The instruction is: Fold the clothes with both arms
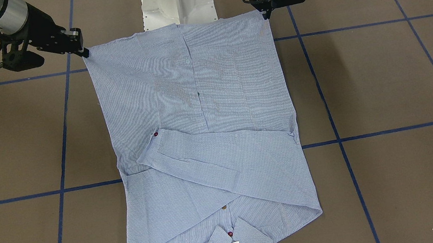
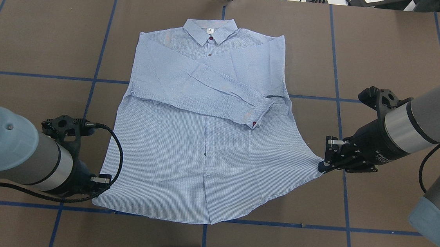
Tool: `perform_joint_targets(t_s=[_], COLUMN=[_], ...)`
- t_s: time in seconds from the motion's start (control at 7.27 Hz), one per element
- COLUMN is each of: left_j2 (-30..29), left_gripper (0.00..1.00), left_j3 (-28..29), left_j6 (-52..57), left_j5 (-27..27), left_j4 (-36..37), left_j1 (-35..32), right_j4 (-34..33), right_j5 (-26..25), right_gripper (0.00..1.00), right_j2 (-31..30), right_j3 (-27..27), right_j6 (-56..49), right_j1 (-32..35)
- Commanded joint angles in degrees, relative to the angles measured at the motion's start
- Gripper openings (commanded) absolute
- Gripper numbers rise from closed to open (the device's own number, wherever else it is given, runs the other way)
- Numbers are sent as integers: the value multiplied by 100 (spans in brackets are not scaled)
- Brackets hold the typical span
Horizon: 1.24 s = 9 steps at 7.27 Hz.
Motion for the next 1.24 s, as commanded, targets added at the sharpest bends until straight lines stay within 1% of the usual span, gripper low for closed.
perform_joint_targets(t_s=[0.0,0.28,0.41,0.69,0.83,1.1], left_j2=[22,57,57,48,48,-4], left_gripper=[0,0,0,0,0,0], left_j3=[-193,-342,-421,-649,-659,-563], left_j6=[-67,-259,-382,-445,-480,-559], left_j5=[-72,-247,-283,-406,-519,-521], left_j4=[14,23,110,461,471,462], left_j1=[-7,-7,19,98,168,239], right_j4=[2,2,150,1139,1396,1408], right_j5=[225,532,743,990,1096,1132], right_gripper=[0,0,0,0,0,0], right_j2=[-316,-633,-817,-1553,-1722,-1628], right_j3=[254,474,501,484,484,388], right_j6=[0,0,0,0,9,9], right_j1=[5,5,5,-21,-21,-74])
